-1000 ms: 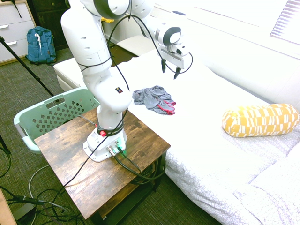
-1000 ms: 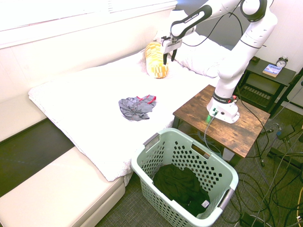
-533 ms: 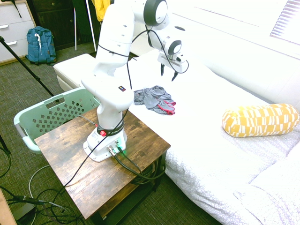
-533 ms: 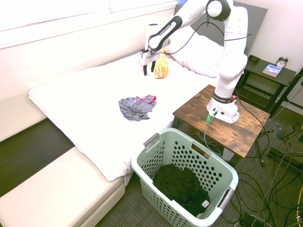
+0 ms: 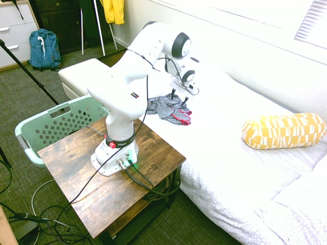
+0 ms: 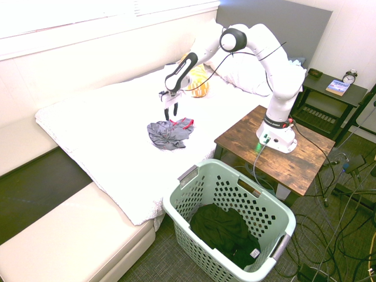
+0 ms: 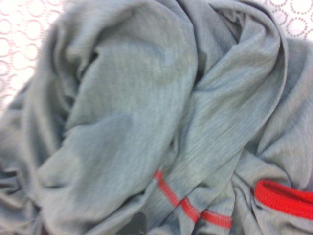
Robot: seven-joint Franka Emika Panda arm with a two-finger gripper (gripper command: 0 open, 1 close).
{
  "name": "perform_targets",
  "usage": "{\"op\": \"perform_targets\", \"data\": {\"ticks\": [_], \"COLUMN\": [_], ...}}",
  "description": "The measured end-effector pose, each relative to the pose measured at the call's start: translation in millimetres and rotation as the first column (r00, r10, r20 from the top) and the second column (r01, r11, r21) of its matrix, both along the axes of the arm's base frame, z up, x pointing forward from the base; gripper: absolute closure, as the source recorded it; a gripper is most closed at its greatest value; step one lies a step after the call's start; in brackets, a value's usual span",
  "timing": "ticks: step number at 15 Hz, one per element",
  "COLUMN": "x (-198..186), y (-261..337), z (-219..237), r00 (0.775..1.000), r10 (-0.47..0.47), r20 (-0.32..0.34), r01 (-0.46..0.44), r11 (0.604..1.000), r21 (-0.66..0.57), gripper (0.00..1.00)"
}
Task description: Put my clothes in the laundry bag
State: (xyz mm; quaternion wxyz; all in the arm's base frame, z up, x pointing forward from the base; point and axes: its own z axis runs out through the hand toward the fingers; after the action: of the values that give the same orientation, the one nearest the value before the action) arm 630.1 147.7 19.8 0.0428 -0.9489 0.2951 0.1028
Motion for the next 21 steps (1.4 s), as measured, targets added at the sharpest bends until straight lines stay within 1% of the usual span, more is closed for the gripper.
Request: {"op": "perform_targets", "data": {"ticks": [2, 3, 5, 6, 9, 12, 21], "x": [-3.9, -5.4, 4.6, 9.6, 17.2, 19.6, 22.2], "y": [13.3, 23.3, 34.9, 38.2, 42.6, 43.0, 42.3], "z": [-52.7, -71.2, -79.6, -79.6, -84.7, -84.0, -84.1], "r00": [0.999, 0.997, 0.993, 0.99, 0.986, 0.985, 0.986], "r10": [0.007, 0.014, 0.034, 0.041, 0.047, 0.047, 0.04], "r20": [-0.05, -0.076, -0.113, -0.133, -0.159, -0.167, -0.162], "r01": [-0.006, -0.01, -0.027, -0.033, -0.037, -0.038, -0.029], "r11": [0.999, 0.999, 0.998, 0.998, 0.997, 0.997, 0.997], "r21": [0.032, 0.045, 0.055, 0.06, 0.061, 0.062, 0.069], "gripper": [0.0, 0.0, 0.0, 1.0, 1.0, 1.0, 1.0]}}
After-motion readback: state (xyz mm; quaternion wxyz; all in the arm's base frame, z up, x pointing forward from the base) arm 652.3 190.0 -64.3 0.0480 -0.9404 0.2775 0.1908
